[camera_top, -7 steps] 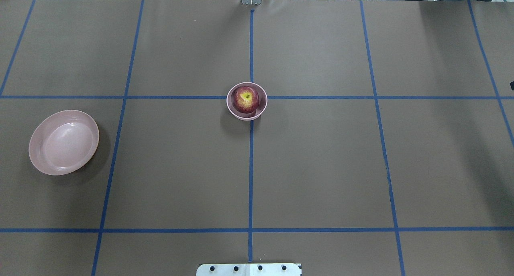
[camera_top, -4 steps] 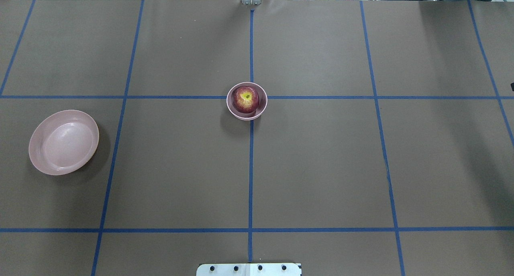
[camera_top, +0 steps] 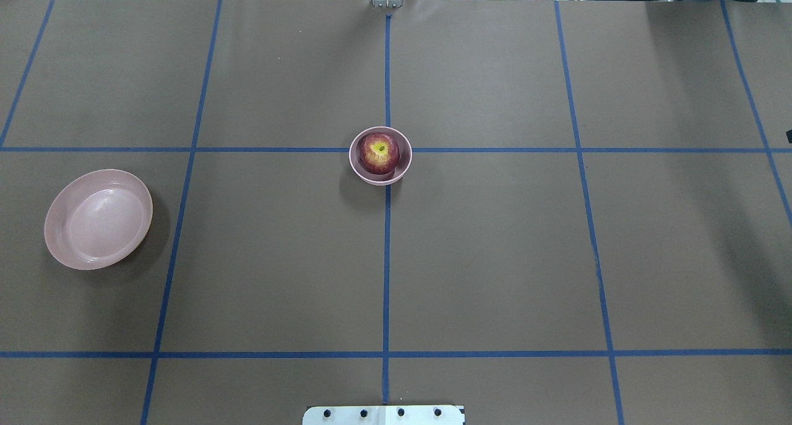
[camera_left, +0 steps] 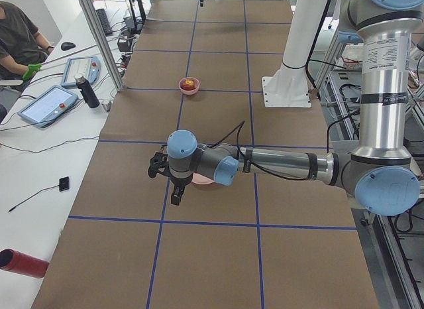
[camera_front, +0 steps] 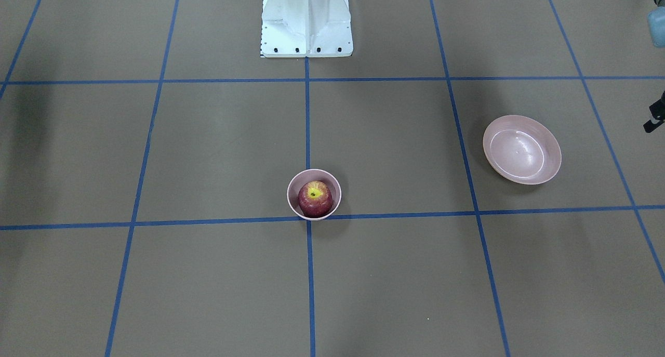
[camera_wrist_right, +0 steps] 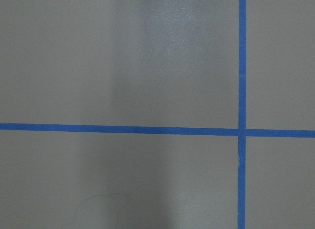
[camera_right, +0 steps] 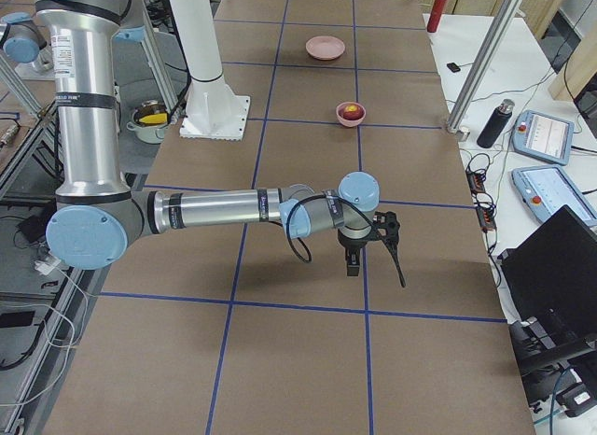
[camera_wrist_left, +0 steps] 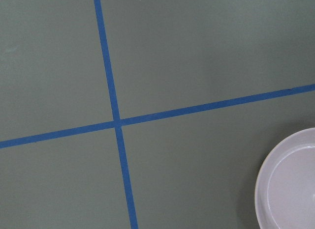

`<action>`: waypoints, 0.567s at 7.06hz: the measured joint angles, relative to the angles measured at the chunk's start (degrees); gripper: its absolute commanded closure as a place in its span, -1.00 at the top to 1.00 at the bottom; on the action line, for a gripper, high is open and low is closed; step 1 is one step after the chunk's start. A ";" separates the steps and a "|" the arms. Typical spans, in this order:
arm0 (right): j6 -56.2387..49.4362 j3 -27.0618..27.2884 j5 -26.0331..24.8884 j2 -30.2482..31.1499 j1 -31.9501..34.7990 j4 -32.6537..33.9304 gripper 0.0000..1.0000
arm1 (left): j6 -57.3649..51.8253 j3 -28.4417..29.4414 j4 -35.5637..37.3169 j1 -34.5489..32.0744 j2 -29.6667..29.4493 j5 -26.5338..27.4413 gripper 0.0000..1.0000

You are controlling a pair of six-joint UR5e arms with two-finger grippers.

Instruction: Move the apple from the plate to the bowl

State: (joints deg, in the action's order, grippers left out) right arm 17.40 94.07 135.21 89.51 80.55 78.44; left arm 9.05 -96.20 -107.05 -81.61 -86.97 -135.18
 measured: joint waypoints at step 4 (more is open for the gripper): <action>-0.09 0.86 -1.22 1.76 -0.21 -1.05 1.00 | -0.32 -0.37 0.03 0.22 -0.46 -0.06 0.96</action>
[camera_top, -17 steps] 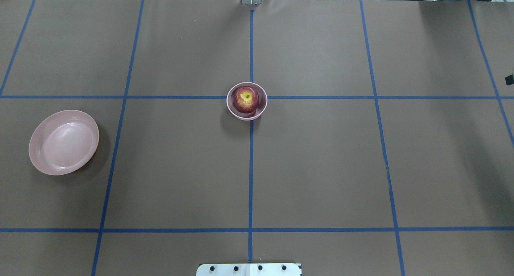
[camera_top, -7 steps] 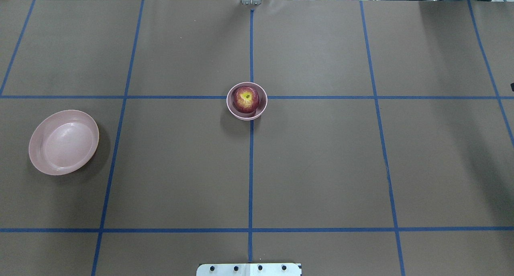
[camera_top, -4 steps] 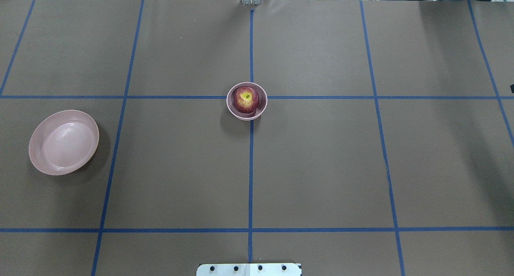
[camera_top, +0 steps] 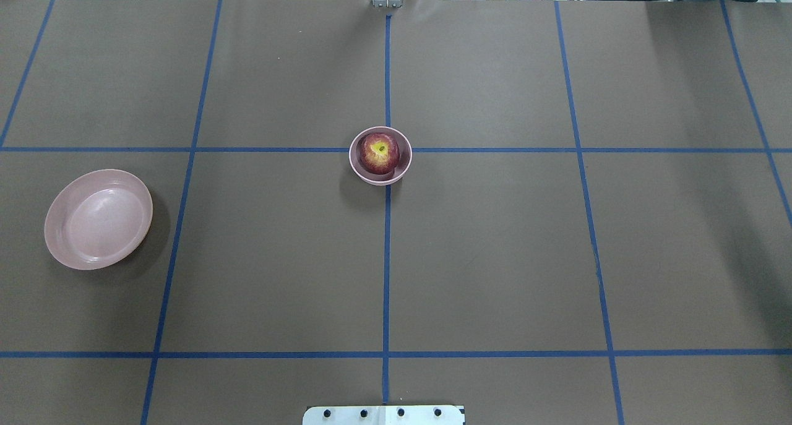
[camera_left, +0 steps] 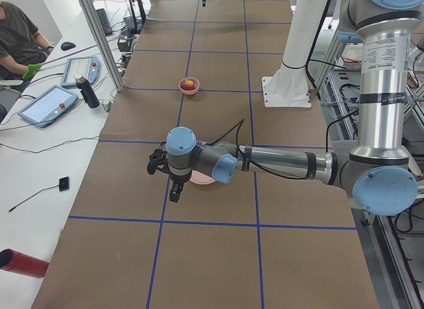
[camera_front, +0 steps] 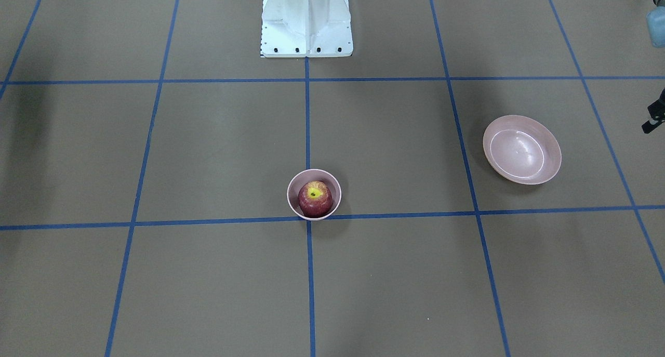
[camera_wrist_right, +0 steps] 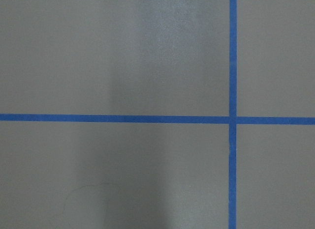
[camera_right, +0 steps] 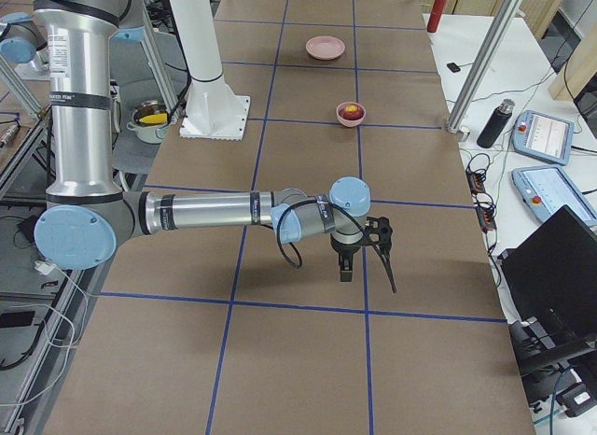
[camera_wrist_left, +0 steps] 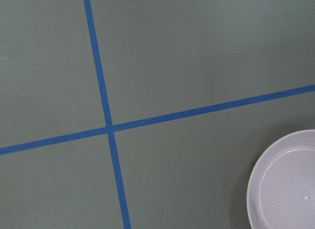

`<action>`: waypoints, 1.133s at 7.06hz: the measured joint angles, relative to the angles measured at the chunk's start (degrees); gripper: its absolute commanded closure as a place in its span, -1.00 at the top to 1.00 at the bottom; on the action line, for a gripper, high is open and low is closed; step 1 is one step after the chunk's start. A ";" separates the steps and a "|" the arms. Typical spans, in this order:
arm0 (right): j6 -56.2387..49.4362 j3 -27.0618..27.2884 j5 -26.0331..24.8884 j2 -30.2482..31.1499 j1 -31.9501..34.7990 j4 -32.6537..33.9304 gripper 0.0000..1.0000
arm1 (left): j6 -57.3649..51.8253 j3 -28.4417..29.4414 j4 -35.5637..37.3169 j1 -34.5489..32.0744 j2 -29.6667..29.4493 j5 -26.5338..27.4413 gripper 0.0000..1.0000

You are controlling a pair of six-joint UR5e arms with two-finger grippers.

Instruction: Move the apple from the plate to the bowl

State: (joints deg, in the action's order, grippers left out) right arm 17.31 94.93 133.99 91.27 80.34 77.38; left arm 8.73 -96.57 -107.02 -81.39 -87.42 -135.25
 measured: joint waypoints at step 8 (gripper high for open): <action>-2.84 3.21 -0.91 -1.45 -1.86 5.94 1.00 | -0.31 0.50 0.31 0.36 -0.40 1.97 0.96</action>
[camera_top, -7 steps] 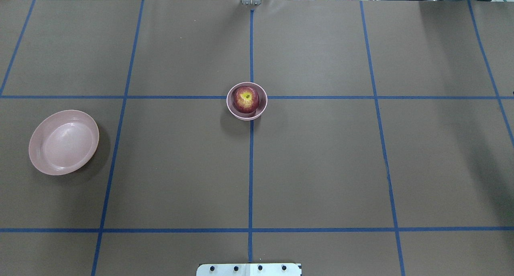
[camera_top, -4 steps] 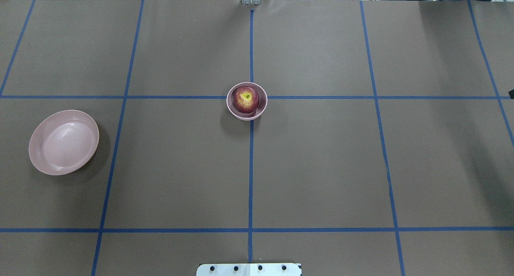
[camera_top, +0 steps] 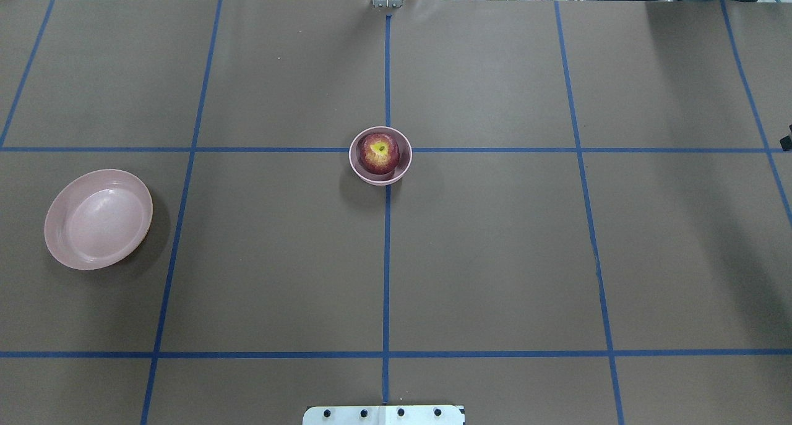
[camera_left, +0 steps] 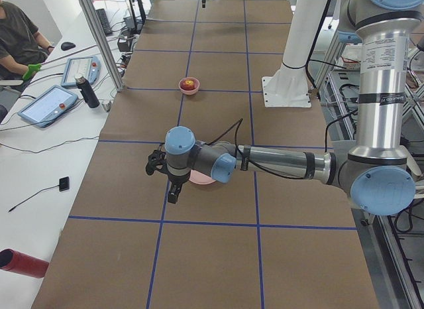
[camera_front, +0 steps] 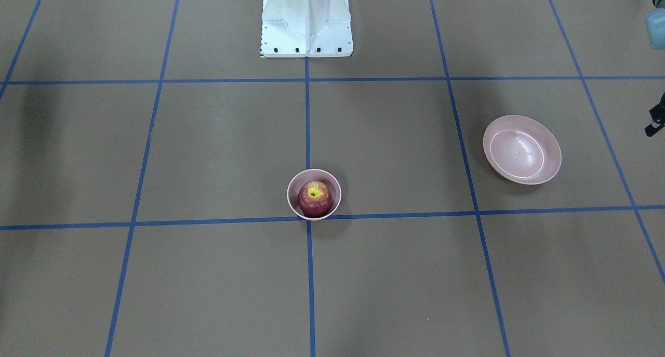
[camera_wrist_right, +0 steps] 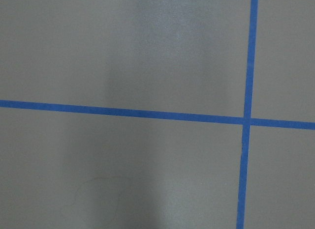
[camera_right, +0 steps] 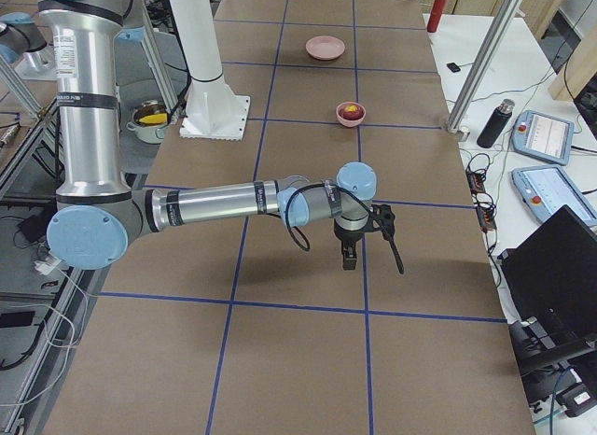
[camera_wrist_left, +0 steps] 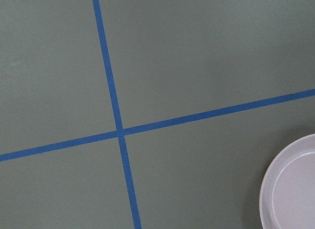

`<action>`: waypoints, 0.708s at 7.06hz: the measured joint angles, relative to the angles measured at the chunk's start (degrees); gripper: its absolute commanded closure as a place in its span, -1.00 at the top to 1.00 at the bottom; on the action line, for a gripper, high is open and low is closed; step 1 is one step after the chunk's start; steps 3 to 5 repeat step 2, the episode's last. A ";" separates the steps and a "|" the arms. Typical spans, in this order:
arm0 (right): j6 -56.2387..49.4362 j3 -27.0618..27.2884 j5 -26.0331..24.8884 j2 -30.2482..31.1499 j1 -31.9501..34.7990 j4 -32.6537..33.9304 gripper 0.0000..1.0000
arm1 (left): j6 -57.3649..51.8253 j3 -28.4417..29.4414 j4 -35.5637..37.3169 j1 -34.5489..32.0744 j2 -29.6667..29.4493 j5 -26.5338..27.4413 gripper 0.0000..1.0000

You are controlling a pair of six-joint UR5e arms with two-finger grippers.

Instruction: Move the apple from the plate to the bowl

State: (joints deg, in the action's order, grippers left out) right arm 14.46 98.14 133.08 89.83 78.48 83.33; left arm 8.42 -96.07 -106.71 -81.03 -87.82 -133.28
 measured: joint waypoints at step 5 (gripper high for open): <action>-0.04 0.26 -0.08 0.08 -0.16 0.15 1.00 | -0.02 0.21 -0.11 0.14 0.11 -0.17 0.96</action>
